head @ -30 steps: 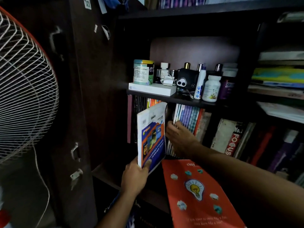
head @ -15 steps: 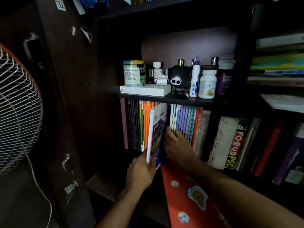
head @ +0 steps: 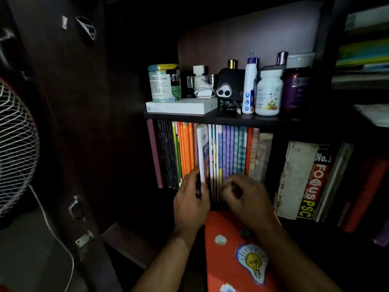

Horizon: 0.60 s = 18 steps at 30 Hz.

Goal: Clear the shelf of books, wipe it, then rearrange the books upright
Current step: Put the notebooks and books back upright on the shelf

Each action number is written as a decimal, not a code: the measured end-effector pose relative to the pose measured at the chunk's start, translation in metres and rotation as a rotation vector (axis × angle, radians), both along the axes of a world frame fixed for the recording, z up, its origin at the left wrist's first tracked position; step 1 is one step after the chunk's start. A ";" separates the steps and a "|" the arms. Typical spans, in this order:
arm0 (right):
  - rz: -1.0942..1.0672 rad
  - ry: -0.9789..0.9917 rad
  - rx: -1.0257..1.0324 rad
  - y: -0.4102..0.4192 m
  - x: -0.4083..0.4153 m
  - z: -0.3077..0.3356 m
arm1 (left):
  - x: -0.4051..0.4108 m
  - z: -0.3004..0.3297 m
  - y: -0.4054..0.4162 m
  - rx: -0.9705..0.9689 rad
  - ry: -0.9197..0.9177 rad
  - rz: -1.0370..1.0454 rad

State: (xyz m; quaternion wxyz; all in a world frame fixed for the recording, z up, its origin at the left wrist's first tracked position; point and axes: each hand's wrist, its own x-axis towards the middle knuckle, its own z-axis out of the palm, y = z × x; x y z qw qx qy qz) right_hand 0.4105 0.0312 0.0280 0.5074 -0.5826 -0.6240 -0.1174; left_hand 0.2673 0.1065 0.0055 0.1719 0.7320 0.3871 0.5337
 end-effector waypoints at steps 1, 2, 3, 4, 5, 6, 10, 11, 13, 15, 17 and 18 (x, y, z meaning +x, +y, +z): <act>-0.051 0.076 0.029 -0.004 0.006 0.001 | 0.003 -0.002 0.000 0.043 0.031 0.008; -0.107 0.121 0.044 -0.005 0.011 0.003 | 0.007 -0.004 0.002 0.064 0.044 0.026; -0.157 0.149 0.043 -0.006 0.013 0.003 | 0.011 -0.006 0.002 0.065 0.048 0.044; -0.186 0.166 0.039 -0.006 0.013 0.004 | 0.014 -0.006 0.005 0.055 0.039 0.053; -0.203 0.175 0.027 -0.006 0.011 0.005 | 0.017 -0.006 0.007 0.041 0.025 0.053; -0.219 0.180 0.019 -0.006 0.008 0.006 | 0.020 -0.005 0.012 0.039 0.017 0.047; -0.260 0.231 -0.008 -0.007 0.000 0.008 | 0.025 -0.007 0.025 0.046 0.024 0.027; -0.260 0.252 -0.006 -0.008 -0.001 0.009 | 0.025 -0.007 0.024 0.035 0.023 0.005; -0.251 0.294 0.034 -0.010 -0.002 0.010 | 0.024 -0.007 0.018 0.024 0.027 -0.027; -0.252 0.327 0.075 -0.011 -0.002 0.011 | 0.016 -0.009 0.009 0.051 0.096 0.036; -0.245 0.364 0.061 -0.013 -0.003 0.011 | 0.002 -0.009 -0.003 0.012 0.249 0.111; -0.239 0.390 0.047 -0.014 -0.004 0.011 | -0.007 -0.010 -0.009 -0.060 0.360 0.098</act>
